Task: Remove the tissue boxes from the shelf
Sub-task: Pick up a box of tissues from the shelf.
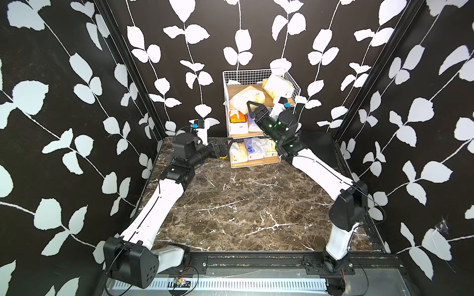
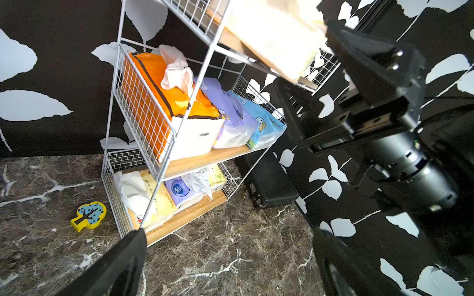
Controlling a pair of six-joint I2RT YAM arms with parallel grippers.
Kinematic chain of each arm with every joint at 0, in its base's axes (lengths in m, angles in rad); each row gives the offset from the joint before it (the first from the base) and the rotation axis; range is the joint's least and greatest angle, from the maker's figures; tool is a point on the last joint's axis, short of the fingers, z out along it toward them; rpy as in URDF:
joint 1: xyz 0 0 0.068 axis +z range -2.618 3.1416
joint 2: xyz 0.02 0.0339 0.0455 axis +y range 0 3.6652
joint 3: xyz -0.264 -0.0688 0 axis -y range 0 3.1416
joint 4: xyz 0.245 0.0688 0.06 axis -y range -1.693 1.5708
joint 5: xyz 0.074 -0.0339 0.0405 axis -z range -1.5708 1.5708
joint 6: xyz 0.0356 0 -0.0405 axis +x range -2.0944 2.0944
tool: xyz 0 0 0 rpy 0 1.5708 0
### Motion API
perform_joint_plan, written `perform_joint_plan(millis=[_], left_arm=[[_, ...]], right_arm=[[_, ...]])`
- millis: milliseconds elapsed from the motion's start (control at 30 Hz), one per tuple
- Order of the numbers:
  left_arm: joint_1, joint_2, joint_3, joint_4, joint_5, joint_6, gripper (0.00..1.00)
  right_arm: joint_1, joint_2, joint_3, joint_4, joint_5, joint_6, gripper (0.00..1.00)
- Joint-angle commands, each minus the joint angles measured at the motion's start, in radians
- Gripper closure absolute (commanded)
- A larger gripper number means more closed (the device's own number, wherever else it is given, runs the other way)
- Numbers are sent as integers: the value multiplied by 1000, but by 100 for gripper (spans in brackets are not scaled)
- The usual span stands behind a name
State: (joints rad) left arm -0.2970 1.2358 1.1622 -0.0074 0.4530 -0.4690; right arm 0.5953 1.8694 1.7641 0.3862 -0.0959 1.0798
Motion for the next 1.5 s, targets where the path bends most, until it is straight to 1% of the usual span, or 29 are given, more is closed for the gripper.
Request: perform_joint_plan(millis=[0,100,200,400,533,600,700,767,933,1033,1100,1267,1467], left_arm=[[-5,-24,-13,13,11,24,1],[-5,-24,-12,14,13,25,1],[-5,-25,-9,14,13,23,1],[-4,-28,-7,17,12,18,1],[-5,-34,-11,15,11,16,1],[-6,-39,-14,15,10,13,1],[-5,-43,-20,15,9,10,1],[-5,-48,-24,13,9,11,1],[-5,-65,-38,14,1,9,1],[-5,-76,-39,7,-4,9,1],[-5,-81,-39,6,-6,6,1],[-6,-90,-36,1,-10,-2,1],[-7,-109,-36,-15,-28,3,1]], right_arm=[[11,20,30,78,-22,34,23],[21,32,54,77,-33,28,22],[30,38,71,63,-20,23,22],[37,59,86,94,-4,25,23],[37,70,94,137,-19,18,27],[39,72,97,145,-21,17,32],[43,79,106,156,-19,15,47],[44,83,110,164,-21,17,52],[46,80,114,161,-26,24,78],[47,62,95,163,-25,20,88],[47,46,77,163,-22,15,90],[47,-1,32,161,-24,1,100],[47,-73,-41,136,-31,-25,100]])
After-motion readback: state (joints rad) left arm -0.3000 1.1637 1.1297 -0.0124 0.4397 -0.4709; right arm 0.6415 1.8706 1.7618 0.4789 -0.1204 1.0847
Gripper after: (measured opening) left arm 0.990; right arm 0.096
